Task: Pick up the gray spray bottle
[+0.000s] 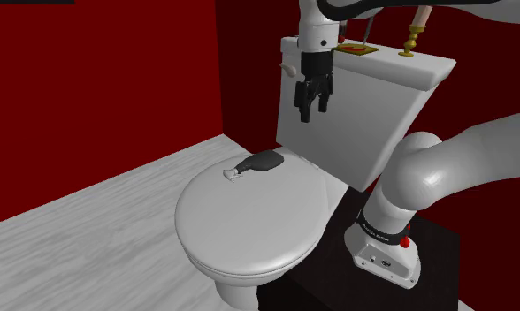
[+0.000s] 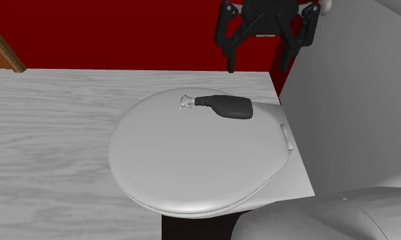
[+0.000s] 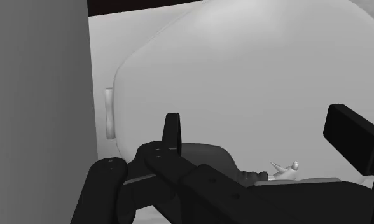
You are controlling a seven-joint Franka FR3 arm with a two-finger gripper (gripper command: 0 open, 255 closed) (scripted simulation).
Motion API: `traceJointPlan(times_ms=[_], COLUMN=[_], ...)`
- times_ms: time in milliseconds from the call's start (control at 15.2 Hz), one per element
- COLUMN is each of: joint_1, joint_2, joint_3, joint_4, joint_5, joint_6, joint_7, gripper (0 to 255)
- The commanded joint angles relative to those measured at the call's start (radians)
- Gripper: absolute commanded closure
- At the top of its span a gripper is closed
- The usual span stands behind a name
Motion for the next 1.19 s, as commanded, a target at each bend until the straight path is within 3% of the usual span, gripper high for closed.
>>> traceJointPlan(times_ms=[0,594,1122], joint_1=[0.000,0.092,0.182], joint_2=[0.000,0.245,0.537], joint_3=[0.000,-0.120,-0.182], joint_4=[0.000,-0.060,-0.006], joint_5=[0.000,-0.078,-0.064], joint_6=[0.000,0.337,0.604], joint_7=[0.000,-0.425,-0.792], gripper=[0,0,0])
